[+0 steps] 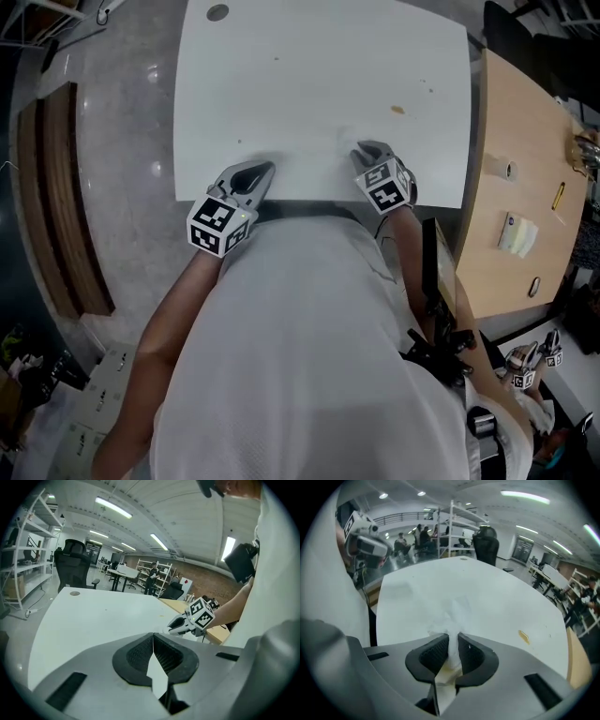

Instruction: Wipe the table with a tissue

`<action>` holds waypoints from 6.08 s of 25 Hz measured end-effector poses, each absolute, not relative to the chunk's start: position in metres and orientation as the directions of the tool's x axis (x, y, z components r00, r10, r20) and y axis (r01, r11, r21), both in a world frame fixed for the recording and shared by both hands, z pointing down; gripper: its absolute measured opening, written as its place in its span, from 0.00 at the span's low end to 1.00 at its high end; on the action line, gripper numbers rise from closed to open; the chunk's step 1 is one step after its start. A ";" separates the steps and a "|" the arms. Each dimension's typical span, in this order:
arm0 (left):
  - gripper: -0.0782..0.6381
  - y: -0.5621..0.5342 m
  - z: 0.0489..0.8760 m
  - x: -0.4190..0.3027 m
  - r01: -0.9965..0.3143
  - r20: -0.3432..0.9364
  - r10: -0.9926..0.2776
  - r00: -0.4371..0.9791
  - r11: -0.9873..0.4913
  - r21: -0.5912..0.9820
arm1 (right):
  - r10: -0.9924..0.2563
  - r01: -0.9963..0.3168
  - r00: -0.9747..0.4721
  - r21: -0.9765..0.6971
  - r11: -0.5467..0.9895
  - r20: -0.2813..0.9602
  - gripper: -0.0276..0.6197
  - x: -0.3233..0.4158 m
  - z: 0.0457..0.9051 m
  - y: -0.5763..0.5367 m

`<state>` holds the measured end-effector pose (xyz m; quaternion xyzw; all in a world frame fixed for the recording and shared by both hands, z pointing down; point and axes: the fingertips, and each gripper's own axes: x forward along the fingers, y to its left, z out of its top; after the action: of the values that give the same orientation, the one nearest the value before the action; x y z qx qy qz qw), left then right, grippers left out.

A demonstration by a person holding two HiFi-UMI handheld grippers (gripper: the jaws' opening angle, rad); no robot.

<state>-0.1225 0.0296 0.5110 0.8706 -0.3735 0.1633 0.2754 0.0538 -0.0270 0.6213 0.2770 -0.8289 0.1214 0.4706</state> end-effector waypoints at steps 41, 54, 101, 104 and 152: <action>0.12 0.040 0.519 -0.165 -0.789 0.472 -0.632 0.615 -0.486 0.377 | -0.338 -0.543 -0.361 0.098 0.834 0.869 0.13 0.082 0.628 -0.001; 0.12 0.055 0.517 -0.200 -0.840 0.475 -0.696 0.539 -0.401 0.366 | -0.264 -0.383 -0.491 0.066 0.921 0.830 0.13 -0.035 0.627 -0.006; 0.12 0.101 0.526 -0.312 -0.897 0.471 -0.786 0.401 -0.231 0.378 | -0.148 0.073 -0.228 0.169 0.983 0.962 0.13 -0.200 0.631 -0.019; 0.12 0.101 0.524 -0.311 -0.896 0.462 -0.790 0.403 -0.238 0.374 | -0.118 0.123 -0.249 0.152 0.981 0.961 0.13 -0.209 0.632 -0.003; 0.12 0.037 0.508 -0.228 -0.802 0.420 -0.684 0.596 -0.476 0.361 | -0.151 -0.198 -0.330 0.088 0.976 0.932 0.13 -0.060 0.629 -0.006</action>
<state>-0.2275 0.0368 0.5082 0.8522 -0.4359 0.1094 0.2679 -0.0599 -0.0064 0.6288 0.1072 -0.8153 0.0207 0.5686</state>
